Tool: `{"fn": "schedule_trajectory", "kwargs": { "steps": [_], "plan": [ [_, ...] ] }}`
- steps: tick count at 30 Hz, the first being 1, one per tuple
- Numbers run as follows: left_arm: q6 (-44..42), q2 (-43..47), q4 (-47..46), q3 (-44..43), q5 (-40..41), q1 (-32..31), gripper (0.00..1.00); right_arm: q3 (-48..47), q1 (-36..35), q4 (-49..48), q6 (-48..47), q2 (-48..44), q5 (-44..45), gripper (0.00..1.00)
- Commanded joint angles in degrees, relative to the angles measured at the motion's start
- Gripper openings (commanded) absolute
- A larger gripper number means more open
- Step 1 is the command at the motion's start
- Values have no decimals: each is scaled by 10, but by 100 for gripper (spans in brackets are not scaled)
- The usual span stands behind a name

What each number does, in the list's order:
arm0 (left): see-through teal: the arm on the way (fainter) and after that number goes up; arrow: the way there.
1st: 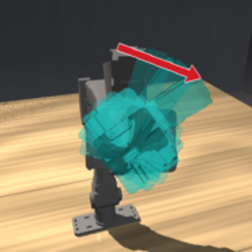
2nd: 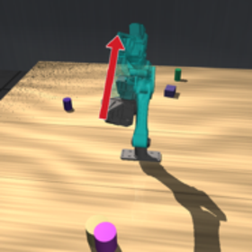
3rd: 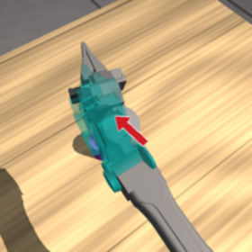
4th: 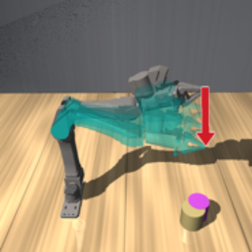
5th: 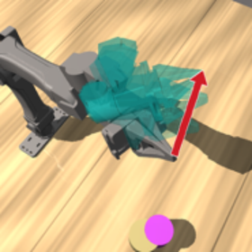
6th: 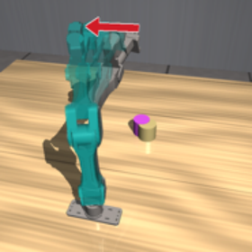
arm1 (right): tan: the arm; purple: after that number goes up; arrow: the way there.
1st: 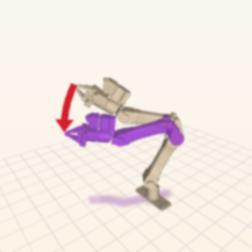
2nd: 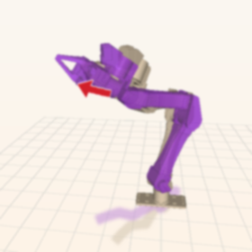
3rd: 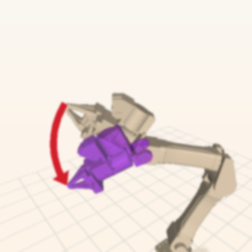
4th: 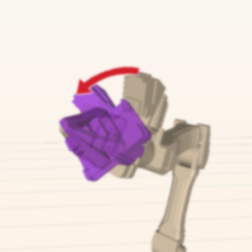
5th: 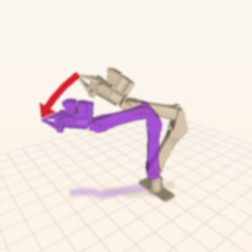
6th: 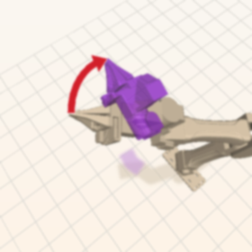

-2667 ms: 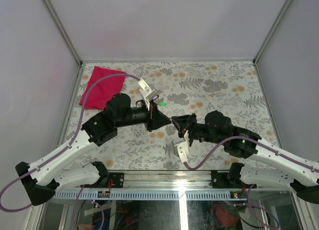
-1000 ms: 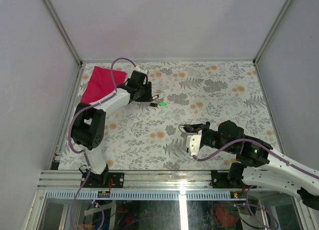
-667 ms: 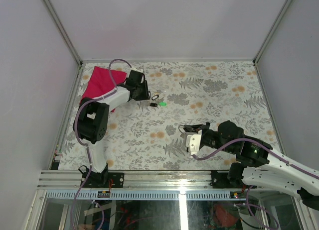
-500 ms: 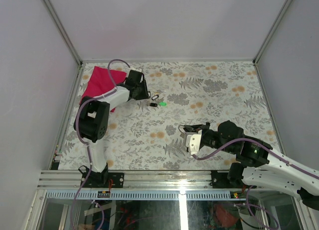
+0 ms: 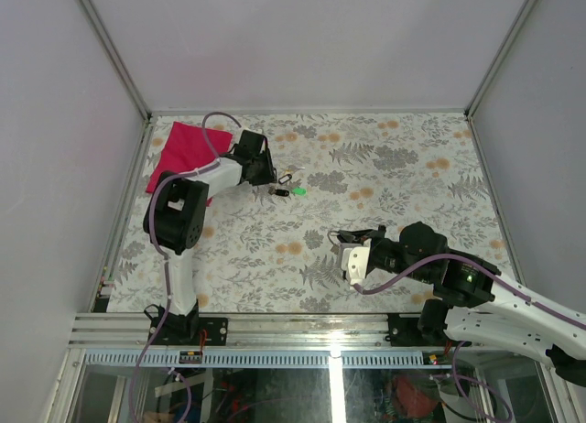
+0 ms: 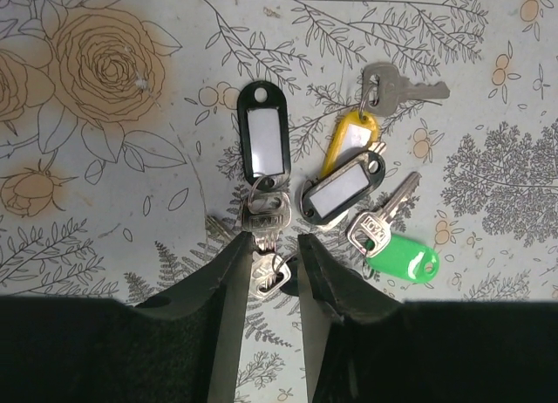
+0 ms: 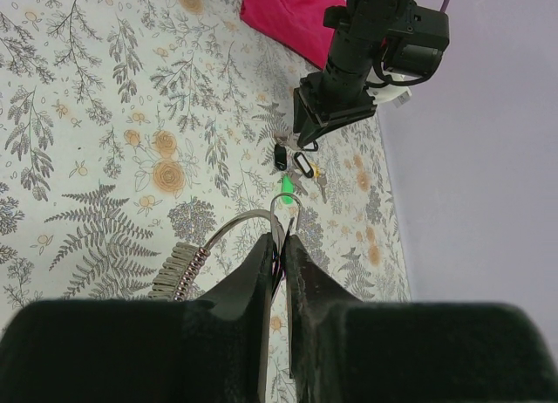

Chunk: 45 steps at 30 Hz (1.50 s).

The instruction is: Put the keys on the keyring

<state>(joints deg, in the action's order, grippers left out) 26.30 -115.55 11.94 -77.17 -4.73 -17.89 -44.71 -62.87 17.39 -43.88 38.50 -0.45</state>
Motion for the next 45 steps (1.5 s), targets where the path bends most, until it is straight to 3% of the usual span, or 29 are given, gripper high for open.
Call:
{"fn": "schedule_trajectory", "kwargs": {
  "steps": [1,30,40,45],
  "plan": [
    [1,-12,-30,-24,0,5,28,-3,-5,-24,8,-5,15,0],
    [-21,-58,-10,-58,28,10,27,-4,-6,-11,9,-2,14,0],
    [-28,-61,-14,-61,23,10,2,-8,-5,-4,10,-2,15,0],
    [-46,-33,-23,-45,27,10,0,-9,-5,-3,10,-3,15,0]
  ]
}}
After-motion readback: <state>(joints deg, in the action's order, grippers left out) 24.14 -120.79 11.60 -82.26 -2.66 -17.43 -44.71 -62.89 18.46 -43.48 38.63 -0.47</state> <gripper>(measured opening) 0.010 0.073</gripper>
